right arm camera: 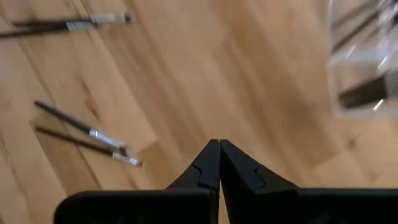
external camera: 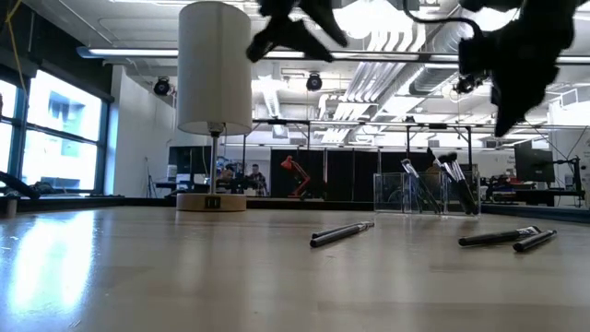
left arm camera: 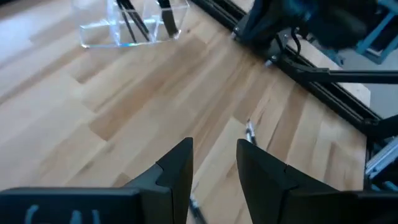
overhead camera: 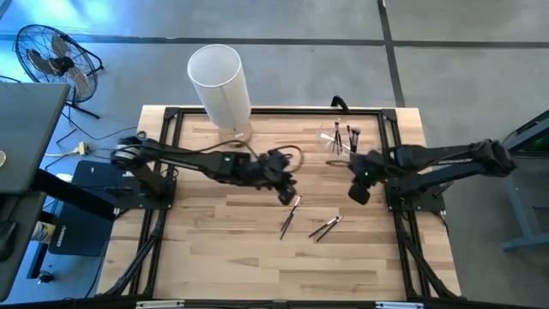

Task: Put items in baskets/containers
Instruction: Put the eyeshadow brush into the transparent organizer

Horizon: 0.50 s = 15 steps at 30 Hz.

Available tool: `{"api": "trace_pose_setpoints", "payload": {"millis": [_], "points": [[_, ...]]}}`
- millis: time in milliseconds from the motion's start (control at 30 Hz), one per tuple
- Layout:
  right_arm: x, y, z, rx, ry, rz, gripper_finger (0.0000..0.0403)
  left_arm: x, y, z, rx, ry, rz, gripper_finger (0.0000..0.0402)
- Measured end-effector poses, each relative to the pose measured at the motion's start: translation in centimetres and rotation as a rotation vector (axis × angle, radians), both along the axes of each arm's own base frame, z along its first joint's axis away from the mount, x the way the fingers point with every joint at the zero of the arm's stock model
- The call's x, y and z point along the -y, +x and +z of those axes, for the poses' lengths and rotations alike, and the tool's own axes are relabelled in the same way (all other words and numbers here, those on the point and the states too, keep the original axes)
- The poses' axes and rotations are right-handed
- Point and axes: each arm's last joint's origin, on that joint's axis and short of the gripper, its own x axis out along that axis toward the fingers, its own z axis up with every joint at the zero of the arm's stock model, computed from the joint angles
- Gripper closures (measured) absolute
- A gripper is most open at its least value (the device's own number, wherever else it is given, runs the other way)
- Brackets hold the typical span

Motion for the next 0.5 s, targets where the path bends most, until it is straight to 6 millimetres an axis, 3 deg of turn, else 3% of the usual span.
{"api": "trace_pose_setpoints", "payload": {"millis": [133, 200, 300, 367, 500], "points": [[-1.3, -0.6, -1.7, -0.046, 0.059, -0.015, 0.0401, 0.4, 2.2, -0.7, -0.173, -0.056, 0.005, 0.028], [-1.9, -0.9, -2.3, -0.064, 0.083, -0.009, 0.0402, 0.3, 4.3, -1.1, -0.179, -0.103, 0.009, 0.028], [-2.8, -1.2, -2.7, -0.069, 0.101, -0.008, 0.0402, 0.3, 5.1, -3.0, -0.353, -0.154, 0.022, 0.028], [-3.2, -1.3, -2.6, -0.066, 0.102, -0.005, 0.0402, 0.0, 7.2, -3.9, -0.313, -0.186, 0.007, 0.028], [-3.9, -1.6, -2.5, -0.052, 0.1, -0.009, 0.0401, -0.2, 8.3, -6.4, -0.379, -0.215, -0.007, 0.028]]}}
